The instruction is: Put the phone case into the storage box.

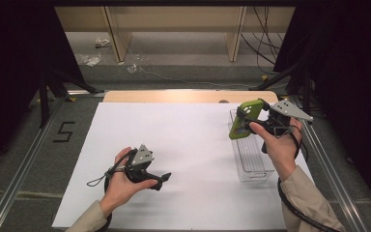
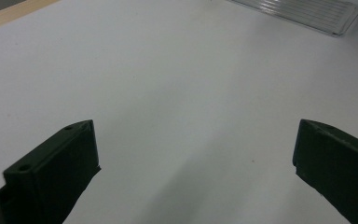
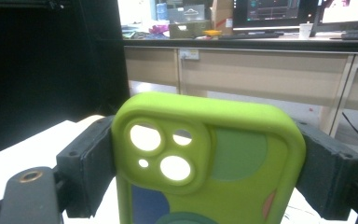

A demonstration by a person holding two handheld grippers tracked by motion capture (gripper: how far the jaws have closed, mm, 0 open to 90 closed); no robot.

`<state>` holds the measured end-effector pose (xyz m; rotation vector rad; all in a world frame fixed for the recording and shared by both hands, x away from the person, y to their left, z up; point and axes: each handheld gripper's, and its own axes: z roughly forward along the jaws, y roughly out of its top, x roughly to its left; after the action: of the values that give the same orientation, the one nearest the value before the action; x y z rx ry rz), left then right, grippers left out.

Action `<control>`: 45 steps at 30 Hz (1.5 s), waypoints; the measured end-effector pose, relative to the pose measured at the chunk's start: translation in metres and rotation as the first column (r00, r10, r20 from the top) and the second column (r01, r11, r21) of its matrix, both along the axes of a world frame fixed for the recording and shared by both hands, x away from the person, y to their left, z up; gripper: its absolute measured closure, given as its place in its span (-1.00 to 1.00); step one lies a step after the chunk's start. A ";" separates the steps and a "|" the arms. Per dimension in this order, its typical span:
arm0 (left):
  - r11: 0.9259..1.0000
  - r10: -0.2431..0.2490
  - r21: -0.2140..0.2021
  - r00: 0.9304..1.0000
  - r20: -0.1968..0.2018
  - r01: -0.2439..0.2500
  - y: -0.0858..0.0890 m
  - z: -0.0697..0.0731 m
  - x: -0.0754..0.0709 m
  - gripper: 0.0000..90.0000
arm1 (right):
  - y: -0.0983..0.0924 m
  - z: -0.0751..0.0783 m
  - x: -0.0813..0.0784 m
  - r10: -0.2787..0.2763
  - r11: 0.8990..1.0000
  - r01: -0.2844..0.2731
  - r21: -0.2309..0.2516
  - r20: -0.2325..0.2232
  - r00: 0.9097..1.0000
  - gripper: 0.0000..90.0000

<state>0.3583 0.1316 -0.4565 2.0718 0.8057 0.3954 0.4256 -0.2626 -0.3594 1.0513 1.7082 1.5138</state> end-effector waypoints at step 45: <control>1.000 0.016 0.005 1.000 0.000 -0.016 0.010 -0.002 -0.003 -1.00 | -0.021 -0.010 0.011 -0.097 0.994 0.097 -0.048 -0.015 0.995 -0.62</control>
<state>0.3548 0.1416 -0.4586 2.0713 0.8223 0.4069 0.4363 -0.2833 -0.3697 1.1091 1.6718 1.4006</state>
